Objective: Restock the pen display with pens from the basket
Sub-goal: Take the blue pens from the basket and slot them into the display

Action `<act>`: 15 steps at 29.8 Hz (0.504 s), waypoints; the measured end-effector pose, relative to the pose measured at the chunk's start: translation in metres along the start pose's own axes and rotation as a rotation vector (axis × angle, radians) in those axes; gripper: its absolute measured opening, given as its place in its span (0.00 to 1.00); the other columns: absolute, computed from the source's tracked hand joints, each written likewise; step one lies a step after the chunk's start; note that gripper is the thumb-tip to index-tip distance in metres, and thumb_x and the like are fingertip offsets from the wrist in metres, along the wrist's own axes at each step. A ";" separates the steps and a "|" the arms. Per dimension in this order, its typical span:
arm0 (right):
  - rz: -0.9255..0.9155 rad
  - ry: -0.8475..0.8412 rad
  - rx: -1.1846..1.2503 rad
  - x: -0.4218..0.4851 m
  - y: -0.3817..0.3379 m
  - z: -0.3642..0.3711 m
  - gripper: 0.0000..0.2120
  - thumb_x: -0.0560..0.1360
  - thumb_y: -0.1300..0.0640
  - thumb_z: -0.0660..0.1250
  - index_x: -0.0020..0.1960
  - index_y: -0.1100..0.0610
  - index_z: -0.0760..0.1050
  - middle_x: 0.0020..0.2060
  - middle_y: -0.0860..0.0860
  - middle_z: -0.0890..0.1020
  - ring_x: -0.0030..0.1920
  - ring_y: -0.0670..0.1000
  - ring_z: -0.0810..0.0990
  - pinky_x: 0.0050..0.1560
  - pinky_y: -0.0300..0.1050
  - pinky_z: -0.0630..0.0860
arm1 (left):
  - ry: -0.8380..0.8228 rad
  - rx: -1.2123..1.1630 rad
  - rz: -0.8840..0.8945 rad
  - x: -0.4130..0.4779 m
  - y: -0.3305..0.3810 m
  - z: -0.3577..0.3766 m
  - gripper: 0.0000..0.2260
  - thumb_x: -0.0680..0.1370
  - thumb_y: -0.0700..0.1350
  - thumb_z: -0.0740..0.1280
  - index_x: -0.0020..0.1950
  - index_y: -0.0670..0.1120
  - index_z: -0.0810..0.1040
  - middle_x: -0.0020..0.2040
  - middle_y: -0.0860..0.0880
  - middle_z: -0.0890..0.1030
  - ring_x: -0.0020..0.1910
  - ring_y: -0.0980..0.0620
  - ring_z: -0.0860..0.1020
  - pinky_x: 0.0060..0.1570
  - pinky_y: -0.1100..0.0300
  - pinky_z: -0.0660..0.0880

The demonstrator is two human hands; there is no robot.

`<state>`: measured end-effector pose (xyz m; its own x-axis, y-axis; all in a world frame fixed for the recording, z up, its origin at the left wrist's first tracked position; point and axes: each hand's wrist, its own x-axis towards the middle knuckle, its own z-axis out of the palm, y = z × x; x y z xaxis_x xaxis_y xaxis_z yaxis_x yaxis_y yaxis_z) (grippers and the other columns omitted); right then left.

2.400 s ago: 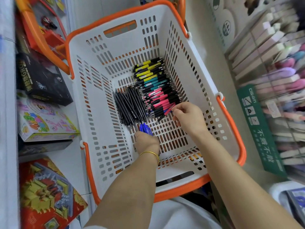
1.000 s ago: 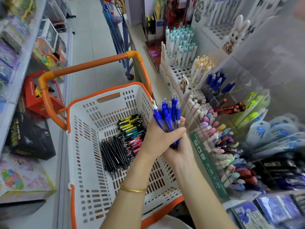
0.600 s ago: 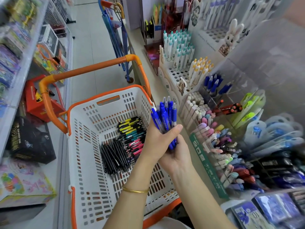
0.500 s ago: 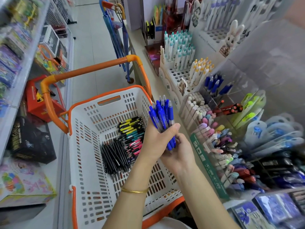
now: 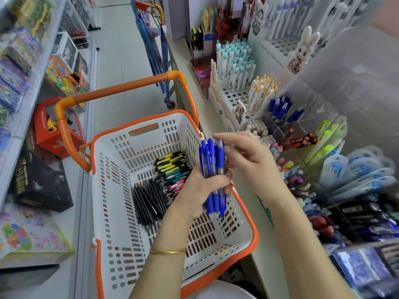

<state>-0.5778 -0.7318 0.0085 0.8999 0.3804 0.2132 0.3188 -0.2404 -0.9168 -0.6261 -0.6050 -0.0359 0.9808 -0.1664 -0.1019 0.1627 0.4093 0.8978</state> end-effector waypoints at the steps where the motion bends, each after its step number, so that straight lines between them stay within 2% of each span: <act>1: 0.003 -0.009 -0.005 0.000 0.000 -0.001 0.16 0.78 0.66 0.63 0.57 0.48 0.79 0.47 0.50 0.76 0.44 0.45 0.77 0.45 0.35 0.75 | -0.012 -0.018 -0.015 -0.001 0.000 -0.001 0.08 0.68 0.38 0.70 0.45 0.47 0.78 0.34 0.48 0.74 0.31 0.51 0.74 0.35 0.57 0.76; 5: 0.068 -0.043 -0.024 0.003 -0.002 -0.004 0.12 0.78 0.64 0.64 0.54 0.49 0.78 0.46 0.51 0.78 0.40 0.47 0.79 0.40 0.35 0.76 | -0.033 -0.086 -0.081 -0.003 -0.001 -0.001 0.15 0.65 0.43 0.71 0.50 0.44 0.74 0.34 0.48 0.75 0.32 0.52 0.75 0.34 0.58 0.77; 8: 0.147 -0.047 0.071 0.003 -0.006 -0.004 0.08 0.78 0.65 0.63 0.53 0.58 0.78 0.43 0.51 0.79 0.37 0.44 0.79 0.36 0.36 0.77 | 0.001 -0.149 -0.104 -0.002 -0.002 0.000 0.18 0.64 0.44 0.71 0.52 0.43 0.75 0.34 0.48 0.76 0.32 0.51 0.76 0.34 0.57 0.77; 10: 0.215 -0.030 0.171 0.002 -0.007 -0.006 0.06 0.78 0.67 0.62 0.53 0.61 0.76 0.44 0.54 0.80 0.38 0.45 0.80 0.37 0.39 0.79 | 0.034 -0.176 -0.108 -0.002 -0.003 -0.001 0.17 0.64 0.44 0.71 0.51 0.42 0.76 0.35 0.47 0.78 0.32 0.51 0.77 0.34 0.57 0.78; 12: 0.235 -0.021 0.183 0.002 -0.007 -0.007 0.07 0.78 0.67 0.61 0.51 0.59 0.76 0.46 0.55 0.81 0.40 0.45 0.80 0.38 0.39 0.79 | 0.072 -0.164 -0.118 -0.002 -0.004 -0.002 0.14 0.66 0.42 0.70 0.50 0.41 0.77 0.36 0.46 0.80 0.33 0.51 0.79 0.35 0.57 0.79; 15: 0.214 0.048 0.130 0.002 -0.008 -0.011 0.08 0.78 0.66 0.62 0.50 0.56 0.76 0.43 0.52 0.81 0.37 0.42 0.79 0.35 0.36 0.76 | 0.161 -0.237 -0.168 0.000 -0.004 -0.003 0.15 0.66 0.40 0.69 0.52 0.40 0.75 0.40 0.45 0.83 0.36 0.48 0.82 0.35 0.56 0.79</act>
<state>-0.5757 -0.7394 0.0203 0.9568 0.2899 0.0230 0.0820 -0.1930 -0.9778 -0.6265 -0.6040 -0.0404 0.9395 -0.1127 -0.3236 0.3255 0.5888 0.7398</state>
